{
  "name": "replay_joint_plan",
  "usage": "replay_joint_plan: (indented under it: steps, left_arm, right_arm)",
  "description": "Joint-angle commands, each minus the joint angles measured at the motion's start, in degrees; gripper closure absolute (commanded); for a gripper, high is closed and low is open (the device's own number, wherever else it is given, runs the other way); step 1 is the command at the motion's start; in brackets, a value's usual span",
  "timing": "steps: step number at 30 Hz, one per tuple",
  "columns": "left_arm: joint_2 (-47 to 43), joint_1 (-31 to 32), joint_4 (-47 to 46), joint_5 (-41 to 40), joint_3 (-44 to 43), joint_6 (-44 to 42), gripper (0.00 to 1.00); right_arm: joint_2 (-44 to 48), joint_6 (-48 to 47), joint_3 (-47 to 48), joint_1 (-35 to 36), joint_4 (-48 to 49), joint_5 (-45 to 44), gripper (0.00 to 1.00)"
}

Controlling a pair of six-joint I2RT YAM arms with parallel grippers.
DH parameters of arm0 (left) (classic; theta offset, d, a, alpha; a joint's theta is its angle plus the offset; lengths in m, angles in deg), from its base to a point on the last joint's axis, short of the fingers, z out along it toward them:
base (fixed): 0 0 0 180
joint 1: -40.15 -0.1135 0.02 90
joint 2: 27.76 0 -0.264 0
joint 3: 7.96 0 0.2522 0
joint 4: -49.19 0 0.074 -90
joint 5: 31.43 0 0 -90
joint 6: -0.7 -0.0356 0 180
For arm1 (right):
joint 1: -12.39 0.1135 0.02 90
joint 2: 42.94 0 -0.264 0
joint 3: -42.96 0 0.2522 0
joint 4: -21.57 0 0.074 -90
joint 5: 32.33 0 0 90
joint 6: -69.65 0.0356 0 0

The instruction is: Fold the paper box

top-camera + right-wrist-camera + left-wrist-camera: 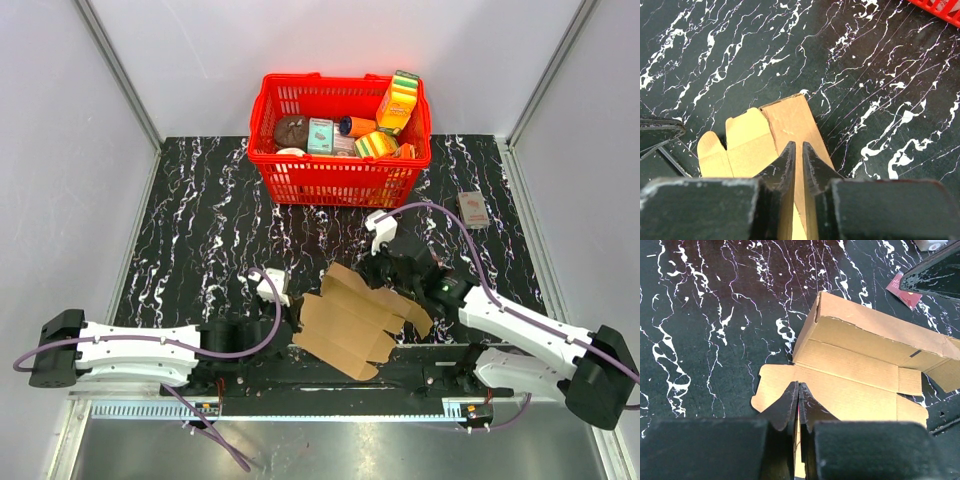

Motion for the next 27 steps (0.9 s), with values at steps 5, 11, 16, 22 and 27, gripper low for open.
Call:
replay_joint_plan:
  steps: [5, 11, 16, 22, 27]
  left_arm:
    - [-2.0, 0.0, -1.5, -1.4, -0.6, 1.4, 0.93]
    - [-3.2, 0.0, -1.2, -1.6, 0.4, 1.7, 0.89]
    - [-3.9, 0.0, -2.3, -1.6, 1.7, 1.9, 0.86]
    - [-3.2, 0.0, -1.9, -1.9, 1.6, 1.9, 0.86]
    - [-2.4, 0.0, -1.8, -1.8, 1.8, 2.7, 0.86]
  right_arm:
    - [-2.2, -1.2, 2.3, -2.4, 3.4, 2.6, 0.91]
    - [-3.5, -0.3, 2.3, -4.6, 5.6, 6.3, 0.91]
    - [-5.3, -1.0, 3.0, -5.1, 5.7, 9.8, 0.91]
    - [-10.3, -2.0, 4.2, -5.3, 5.9, 13.3, 0.92]
    - [-13.2, -2.4, 4.9, -5.2, 8.0, 14.1, 0.92]
